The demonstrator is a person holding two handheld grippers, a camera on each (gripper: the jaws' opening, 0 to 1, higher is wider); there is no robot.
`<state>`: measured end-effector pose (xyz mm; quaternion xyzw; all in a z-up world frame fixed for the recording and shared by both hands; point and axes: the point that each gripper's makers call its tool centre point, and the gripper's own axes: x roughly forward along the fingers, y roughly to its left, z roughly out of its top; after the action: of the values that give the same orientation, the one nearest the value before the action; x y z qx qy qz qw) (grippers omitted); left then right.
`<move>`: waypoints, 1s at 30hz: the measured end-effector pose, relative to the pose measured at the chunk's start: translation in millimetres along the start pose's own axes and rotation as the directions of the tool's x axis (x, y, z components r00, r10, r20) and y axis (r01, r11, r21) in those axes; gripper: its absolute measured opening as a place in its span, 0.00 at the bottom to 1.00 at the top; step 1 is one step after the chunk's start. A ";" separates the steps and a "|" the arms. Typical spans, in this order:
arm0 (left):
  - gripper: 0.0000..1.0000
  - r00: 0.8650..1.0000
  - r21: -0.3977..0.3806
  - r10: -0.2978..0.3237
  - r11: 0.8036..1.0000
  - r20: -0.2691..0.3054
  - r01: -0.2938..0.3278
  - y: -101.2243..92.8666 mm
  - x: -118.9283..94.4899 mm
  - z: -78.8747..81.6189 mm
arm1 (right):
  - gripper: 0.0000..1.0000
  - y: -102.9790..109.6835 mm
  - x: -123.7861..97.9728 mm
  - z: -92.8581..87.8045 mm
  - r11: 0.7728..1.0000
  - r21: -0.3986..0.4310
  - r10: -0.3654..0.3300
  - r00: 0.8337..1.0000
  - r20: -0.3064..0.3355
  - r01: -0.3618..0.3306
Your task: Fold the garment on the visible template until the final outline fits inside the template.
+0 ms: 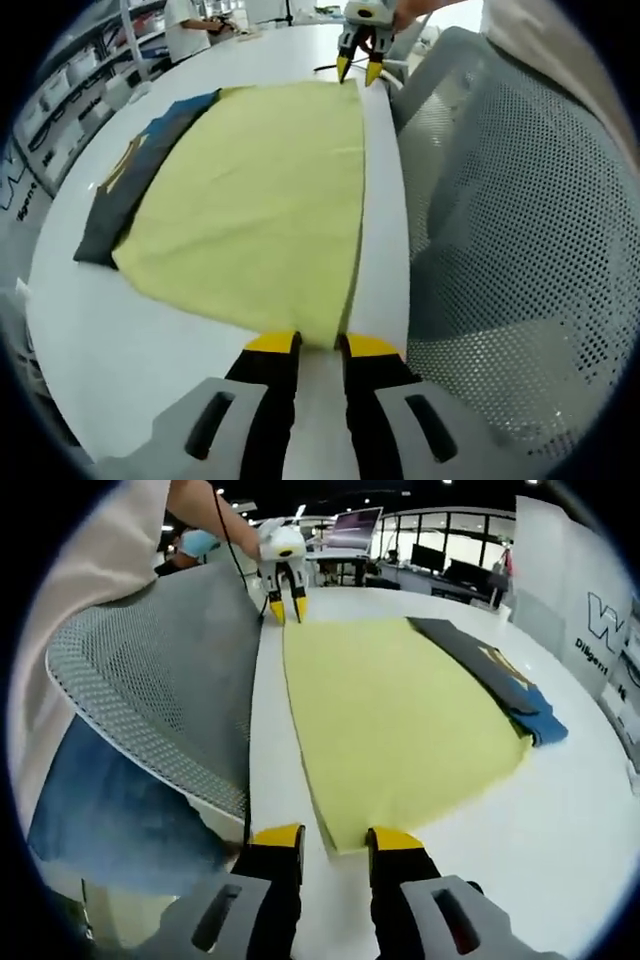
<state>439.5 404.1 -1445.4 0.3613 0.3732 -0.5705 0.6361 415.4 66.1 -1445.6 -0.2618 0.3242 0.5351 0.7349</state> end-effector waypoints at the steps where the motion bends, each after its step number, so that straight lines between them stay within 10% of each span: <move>1: 0.16 1.000 0.003 0.000 1.000 0.000 0.000 0.2 0.1 -0.2 | 0.19 -0.5 -0.2 -0.5 1.000 -0.007 0.001 1.000 -0.001 -0.001; 30: 0.06 1.000 0.010 0.027 1.000 -0.011 -0.027 0.4 0.4 0.9 | 0.00 -6.8 -7.1 -4.0 0.980 -0.201 -0.008 0.999 -0.040 0.000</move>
<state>440.0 403.2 -1445.3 0.3724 0.3690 -0.5617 0.6400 419.6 56.8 -1442.5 -0.3464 0.2828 0.5581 0.6989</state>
